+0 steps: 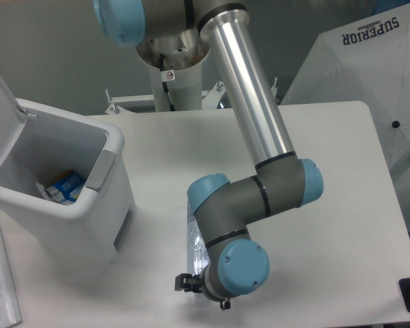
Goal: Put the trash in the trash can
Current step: 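Lower the gripper to the bottle cap end and grasp it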
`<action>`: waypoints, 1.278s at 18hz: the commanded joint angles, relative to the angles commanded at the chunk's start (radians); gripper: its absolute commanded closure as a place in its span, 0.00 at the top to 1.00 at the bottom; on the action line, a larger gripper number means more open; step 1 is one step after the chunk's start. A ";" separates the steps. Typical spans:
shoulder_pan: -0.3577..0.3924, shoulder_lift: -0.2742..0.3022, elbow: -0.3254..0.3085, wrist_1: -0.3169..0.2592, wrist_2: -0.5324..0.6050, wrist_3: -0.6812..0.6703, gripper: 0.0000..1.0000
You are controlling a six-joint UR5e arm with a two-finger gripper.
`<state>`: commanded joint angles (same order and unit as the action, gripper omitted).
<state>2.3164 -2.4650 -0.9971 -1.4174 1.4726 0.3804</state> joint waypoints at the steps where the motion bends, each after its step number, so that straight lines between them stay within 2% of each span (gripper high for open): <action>1: -0.011 -0.005 0.000 0.002 0.008 0.000 0.98; 3: -0.020 -0.014 0.002 0.002 0.035 0.000 0.91; 6: -0.025 -0.015 0.000 0.002 0.045 0.000 0.72; 7: -0.025 -0.014 0.000 0.002 0.045 0.000 0.68; 14: -0.025 -0.008 0.002 0.000 0.045 0.005 0.48; 17: -0.025 -0.005 0.002 0.002 0.045 0.005 0.46; 23: -0.028 0.006 0.000 0.003 0.045 0.005 0.30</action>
<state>2.2887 -2.4590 -0.9971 -1.4143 1.5171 0.3850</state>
